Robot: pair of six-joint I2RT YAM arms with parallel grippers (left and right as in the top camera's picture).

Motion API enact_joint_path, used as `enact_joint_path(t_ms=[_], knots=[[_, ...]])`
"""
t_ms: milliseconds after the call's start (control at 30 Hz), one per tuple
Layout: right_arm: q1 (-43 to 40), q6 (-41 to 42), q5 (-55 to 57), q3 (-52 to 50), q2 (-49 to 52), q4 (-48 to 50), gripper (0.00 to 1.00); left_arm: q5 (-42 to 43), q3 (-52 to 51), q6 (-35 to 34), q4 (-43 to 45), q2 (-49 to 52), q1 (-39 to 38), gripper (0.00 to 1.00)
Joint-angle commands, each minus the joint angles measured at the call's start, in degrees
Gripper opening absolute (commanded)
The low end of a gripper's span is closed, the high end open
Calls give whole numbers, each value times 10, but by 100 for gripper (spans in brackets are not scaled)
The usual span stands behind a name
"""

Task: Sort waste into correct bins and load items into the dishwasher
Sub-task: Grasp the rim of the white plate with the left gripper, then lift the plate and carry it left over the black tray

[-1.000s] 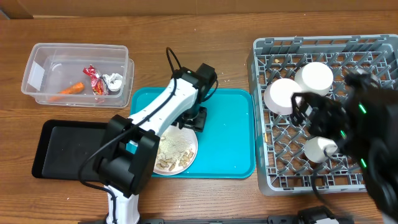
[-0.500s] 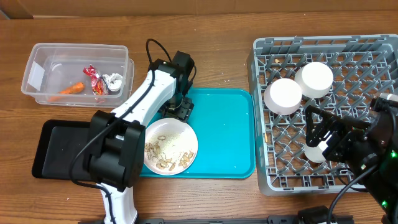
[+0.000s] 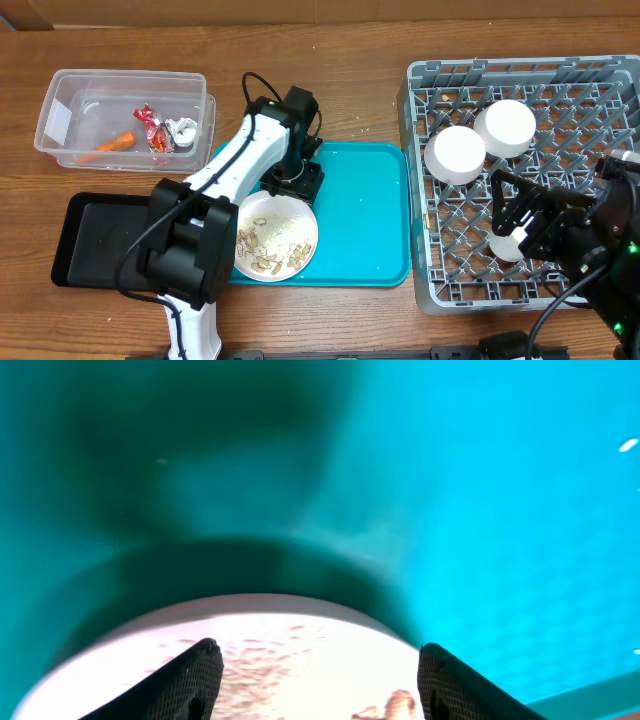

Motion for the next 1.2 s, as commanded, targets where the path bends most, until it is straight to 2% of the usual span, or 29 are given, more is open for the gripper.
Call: enact_joint_path(t_ms=[0, 100, 167, 300, 367, 533, 700, 800, 967, 1167], knots=[[-4, -1, 7, 5, -3, 1, 100, -4, -3, -61, 3, 9, -24, 63], [-4, -1, 7, 5, -2, 1, 100, -56, -5, -124, 5, 9, -38, 57], [-4, -1, 7, 5, -2, 1, 100, -87, -7, -181, 10, 9, -44, 57], [-4, -1, 7, 5, -3, 1, 100, -89, -7, -243, 20, 9, -46, 52], [-4, -1, 7, 5, -2, 1, 100, -89, -11, -258, 19, 9, -46, 48], [-4, -1, 7, 5, -2, 1, 100, -89, -43, -277, 24, 9, -46, 48], [-4, -1, 7, 5, -2, 1, 100, -106, -99, -278, 86, 9, -43, 46], [-4, -1, 7, 5, -2, 1, 100, -136, -104, -263, 99, 9, -43, 38], [-4, -1, 7, 5, -2, 1, 100, -142, -104, -211, 123, 9, -45, 17], [-4, -1, 7, 5, -3, 1, 100, -142, -104, -142, 162, 9, -46, 13]])
